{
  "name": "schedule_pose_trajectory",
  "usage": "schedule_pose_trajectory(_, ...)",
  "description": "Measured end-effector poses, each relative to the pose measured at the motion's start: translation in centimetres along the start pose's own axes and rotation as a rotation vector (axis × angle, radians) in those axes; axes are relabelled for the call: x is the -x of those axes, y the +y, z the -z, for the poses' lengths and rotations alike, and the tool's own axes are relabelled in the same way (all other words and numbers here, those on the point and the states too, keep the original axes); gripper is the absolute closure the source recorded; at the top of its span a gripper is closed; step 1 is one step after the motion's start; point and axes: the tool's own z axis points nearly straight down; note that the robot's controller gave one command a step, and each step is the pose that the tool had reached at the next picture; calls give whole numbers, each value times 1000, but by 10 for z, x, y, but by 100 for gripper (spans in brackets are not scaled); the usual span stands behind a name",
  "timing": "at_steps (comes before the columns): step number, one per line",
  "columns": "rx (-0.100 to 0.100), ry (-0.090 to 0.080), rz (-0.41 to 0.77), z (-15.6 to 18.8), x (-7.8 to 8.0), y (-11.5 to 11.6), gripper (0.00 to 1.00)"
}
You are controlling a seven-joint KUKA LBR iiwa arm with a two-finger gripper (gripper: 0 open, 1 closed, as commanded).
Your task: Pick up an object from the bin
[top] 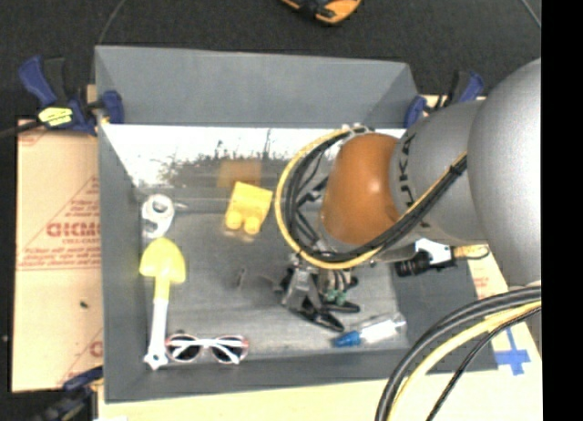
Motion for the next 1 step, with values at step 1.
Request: schedule_pose_trajectory(1,1,-2,1,12,1,0,100)
